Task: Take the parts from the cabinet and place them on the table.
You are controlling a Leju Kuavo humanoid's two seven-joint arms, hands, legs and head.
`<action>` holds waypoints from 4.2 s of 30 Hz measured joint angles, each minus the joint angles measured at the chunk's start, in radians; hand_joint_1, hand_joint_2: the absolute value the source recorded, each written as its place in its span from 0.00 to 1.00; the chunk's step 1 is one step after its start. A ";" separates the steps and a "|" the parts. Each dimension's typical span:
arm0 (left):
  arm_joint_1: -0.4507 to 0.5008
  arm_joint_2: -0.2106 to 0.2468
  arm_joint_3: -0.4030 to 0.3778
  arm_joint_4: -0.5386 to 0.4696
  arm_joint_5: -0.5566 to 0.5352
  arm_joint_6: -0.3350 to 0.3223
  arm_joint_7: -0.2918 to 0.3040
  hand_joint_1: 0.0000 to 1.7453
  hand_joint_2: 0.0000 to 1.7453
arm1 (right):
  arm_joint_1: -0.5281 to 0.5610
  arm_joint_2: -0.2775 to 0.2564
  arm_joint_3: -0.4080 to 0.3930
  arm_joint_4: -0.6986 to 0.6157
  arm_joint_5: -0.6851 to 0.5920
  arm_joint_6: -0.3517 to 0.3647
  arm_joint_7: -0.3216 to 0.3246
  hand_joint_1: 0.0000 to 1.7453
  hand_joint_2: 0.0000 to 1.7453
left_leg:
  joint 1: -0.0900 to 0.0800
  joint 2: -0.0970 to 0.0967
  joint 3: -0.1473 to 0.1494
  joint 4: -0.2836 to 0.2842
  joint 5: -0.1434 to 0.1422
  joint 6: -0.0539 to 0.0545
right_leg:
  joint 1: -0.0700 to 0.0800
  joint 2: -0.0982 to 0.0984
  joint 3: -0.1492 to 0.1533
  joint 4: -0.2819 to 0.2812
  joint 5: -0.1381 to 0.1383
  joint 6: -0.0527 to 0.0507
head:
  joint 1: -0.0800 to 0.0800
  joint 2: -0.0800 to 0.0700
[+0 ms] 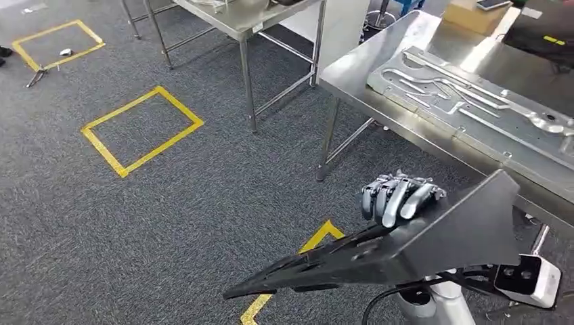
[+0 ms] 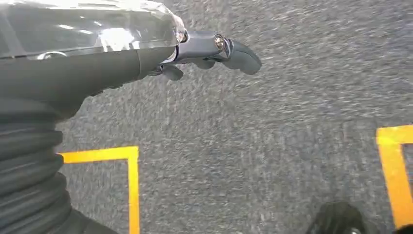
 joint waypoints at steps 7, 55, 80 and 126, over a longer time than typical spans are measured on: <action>0.001 -0.010 0.010 -0.005 0.001 0.015 0.020 0.00 1.00 | -0.029 -0.014 0.029 0.008 -0.026 -0.028 0.001 0.98 1.00 | 0.007 -0.096 -0.102 0.240 -0.124 -0.025 | -0.009 0.087 0.028 -0.027 0.006 -0.034 | 0.000 0.000; 0.016 -0.042 0.002 -0.008 0.001 0.021 0.013 0.00 1.00 | 0.049 -0.188 0.024 0.006 -0.079 0.019 0.000 0.98 1.00 | 0.008 -0.071 -0.015 -0.027 0.045 0.024 | -0.029 0.081 -0.132 0.279 -0.120 0.034 | 0.000 0.000; 0.000 -0.043 0.009 -0.009 0.001 -0.030 0.032 0.00 1.00 | -0.025 -0.144 0.056 0.033 -0.021 -0.082 0.000 0.98 1.00 | 0.007 -0.158 -0.016 -0.040 0.064 0.014 | -0.022 0.171 0.026 -0.006 -0.009 0.013 | 0.000 0.000; -0.003 -0.024 0.005 -0.009 0.000 -0.062 0.030 0.00 1.00 | -0.112 -0.122 0.117 0.047 0.037 -0.203 0.005 0.98 1.00 | 0.011 -0.142 0.026 0.017 -0.006 -0.026 | -0.041 0.083 0.029 -0.014 -0.003 -0.013 | 0.000 0.000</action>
